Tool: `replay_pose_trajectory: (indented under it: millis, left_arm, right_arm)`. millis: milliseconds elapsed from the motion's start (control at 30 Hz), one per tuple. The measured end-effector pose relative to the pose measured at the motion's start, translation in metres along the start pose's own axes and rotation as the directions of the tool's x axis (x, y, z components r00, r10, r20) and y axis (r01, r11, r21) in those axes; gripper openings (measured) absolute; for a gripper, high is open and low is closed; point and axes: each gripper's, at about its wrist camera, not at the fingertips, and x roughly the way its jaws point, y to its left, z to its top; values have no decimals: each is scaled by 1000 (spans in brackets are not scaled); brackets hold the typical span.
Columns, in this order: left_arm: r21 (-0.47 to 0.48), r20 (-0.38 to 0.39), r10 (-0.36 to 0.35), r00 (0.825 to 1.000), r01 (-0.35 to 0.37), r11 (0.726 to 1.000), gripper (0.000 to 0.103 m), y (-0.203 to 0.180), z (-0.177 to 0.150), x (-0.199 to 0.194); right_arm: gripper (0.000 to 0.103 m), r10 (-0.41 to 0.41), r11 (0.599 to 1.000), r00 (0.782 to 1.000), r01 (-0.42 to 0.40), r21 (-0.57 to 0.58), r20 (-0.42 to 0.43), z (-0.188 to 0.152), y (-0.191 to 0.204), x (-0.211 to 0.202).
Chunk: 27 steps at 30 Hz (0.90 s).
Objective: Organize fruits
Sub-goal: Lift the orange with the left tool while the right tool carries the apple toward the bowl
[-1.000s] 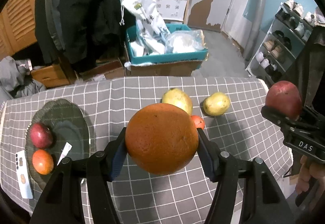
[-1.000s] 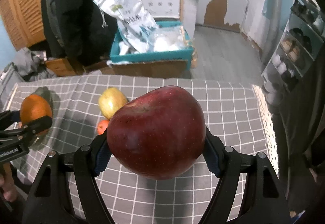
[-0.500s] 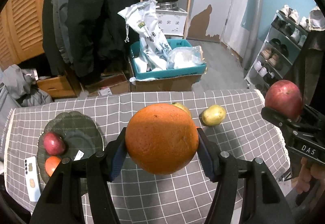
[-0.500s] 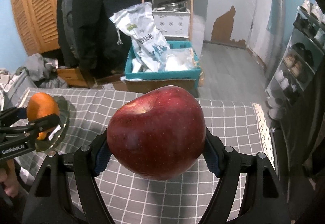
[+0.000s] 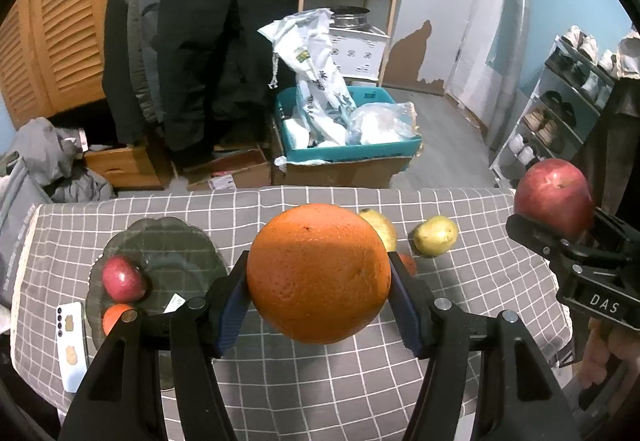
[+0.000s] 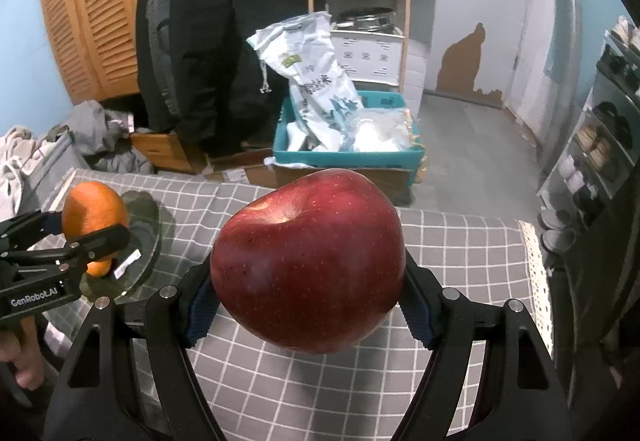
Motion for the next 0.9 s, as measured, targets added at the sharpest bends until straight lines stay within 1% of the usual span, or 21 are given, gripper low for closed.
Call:
replay_pose_trajectory:
  millis: [500, 900]
  left_arm:
    - [-73, 8, 61, 998, -60, 996, 65, 47, -6, -9]
    - [-141, -6, 125, 992, -124, 982, 65, 93, -17, -12]
  right_arm:
    - [77, 61, 997, 998, -61, -52, -13, 19, 48, 16]
    - [77, 121, 988, 992, -124, -92, -36, 34, 97, 38]
